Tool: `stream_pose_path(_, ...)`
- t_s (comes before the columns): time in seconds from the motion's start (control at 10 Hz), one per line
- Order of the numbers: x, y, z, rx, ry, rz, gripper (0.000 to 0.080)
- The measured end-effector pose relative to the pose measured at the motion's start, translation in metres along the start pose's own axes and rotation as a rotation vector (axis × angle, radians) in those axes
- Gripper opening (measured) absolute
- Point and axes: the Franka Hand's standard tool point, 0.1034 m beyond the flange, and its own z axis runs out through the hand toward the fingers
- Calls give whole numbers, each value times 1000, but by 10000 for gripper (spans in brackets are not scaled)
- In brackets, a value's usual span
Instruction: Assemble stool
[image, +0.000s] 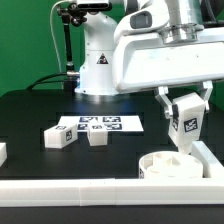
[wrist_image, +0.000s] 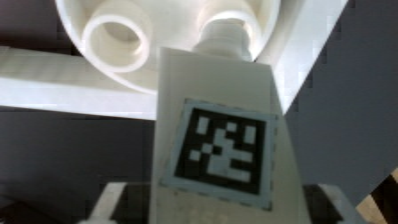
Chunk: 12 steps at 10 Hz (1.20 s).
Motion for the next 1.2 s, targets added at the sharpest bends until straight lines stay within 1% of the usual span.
stream_pose_path(0.1,0,-1,1,0,1,-7,327)
stream_pose_path(0.3,4,-9,9,2,10,-77,327)
stream_pose_path(0.6,9,1,10,-3,17,-86,327)
stream_pose_path(0.9,7,0,12,-7,37,-94,327)
stream_pose_path(1.1,10,1,14,-27,126,-104,327)
stream_pose_path(1.2,7,-1,16,-24,117,-105,327)
